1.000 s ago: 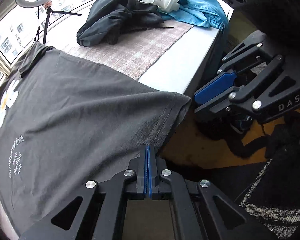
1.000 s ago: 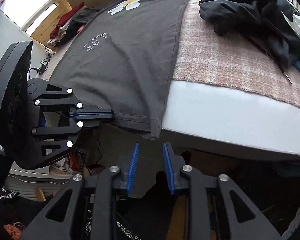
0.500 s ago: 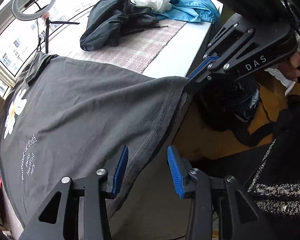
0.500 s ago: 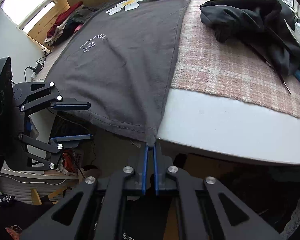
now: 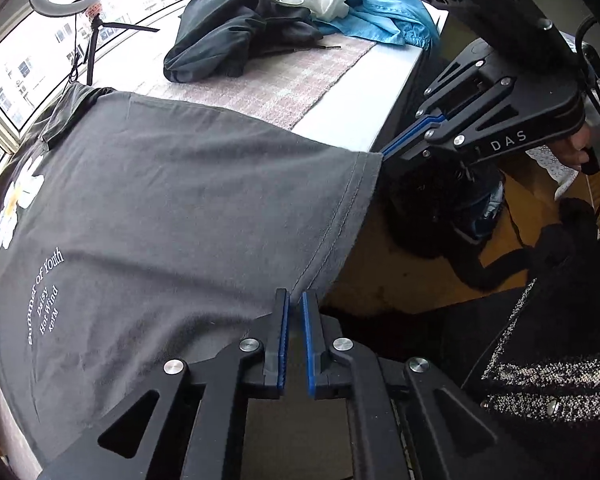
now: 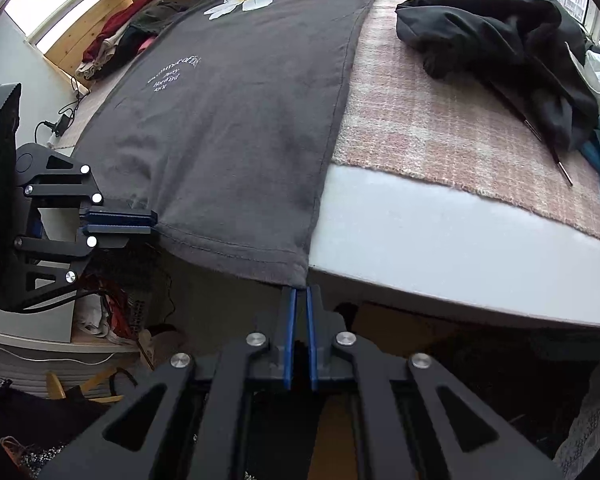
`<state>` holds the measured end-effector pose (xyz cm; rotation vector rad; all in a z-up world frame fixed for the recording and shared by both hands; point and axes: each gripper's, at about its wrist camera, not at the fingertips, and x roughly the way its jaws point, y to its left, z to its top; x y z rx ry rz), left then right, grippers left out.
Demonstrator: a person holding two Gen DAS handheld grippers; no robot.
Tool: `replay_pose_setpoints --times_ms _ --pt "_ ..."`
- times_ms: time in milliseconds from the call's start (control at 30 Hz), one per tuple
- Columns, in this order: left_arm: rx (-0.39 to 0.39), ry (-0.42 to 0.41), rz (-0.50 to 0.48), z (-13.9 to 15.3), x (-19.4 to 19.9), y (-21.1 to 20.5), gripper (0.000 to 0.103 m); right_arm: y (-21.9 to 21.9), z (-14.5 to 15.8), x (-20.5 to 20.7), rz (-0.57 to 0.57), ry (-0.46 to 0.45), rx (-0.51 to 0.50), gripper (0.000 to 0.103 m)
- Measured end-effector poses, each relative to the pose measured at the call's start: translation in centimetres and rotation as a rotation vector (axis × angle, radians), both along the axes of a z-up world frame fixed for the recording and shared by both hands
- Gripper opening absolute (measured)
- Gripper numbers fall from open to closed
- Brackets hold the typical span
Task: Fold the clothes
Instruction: 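Hold the hem with both tools and pull the sweatshirt straight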
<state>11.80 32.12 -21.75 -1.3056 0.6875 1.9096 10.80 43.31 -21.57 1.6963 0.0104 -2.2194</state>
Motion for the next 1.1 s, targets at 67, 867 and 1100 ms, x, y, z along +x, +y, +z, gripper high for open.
replay_pose_setpoints --times_ms 67,867,1100 --pt "0.011 -0.034 0.016 0.3 0.9 -1.5 0.021 0.0 -0.4 0.1 0.013 -0.027 0.028 0.006" --pt "0.062 -0.08 1.009 -0.8 1.7 -38.2 0.033 -2.0 1.6 -2.8 -0.064 -0.035 -0.033 0.034" --pt "0.017 -0.083 0.929 -1.4 0.7 -36.1 0.006 -3.4 0.8 -2.9 -0.019 -0.006 0.038 0.032"
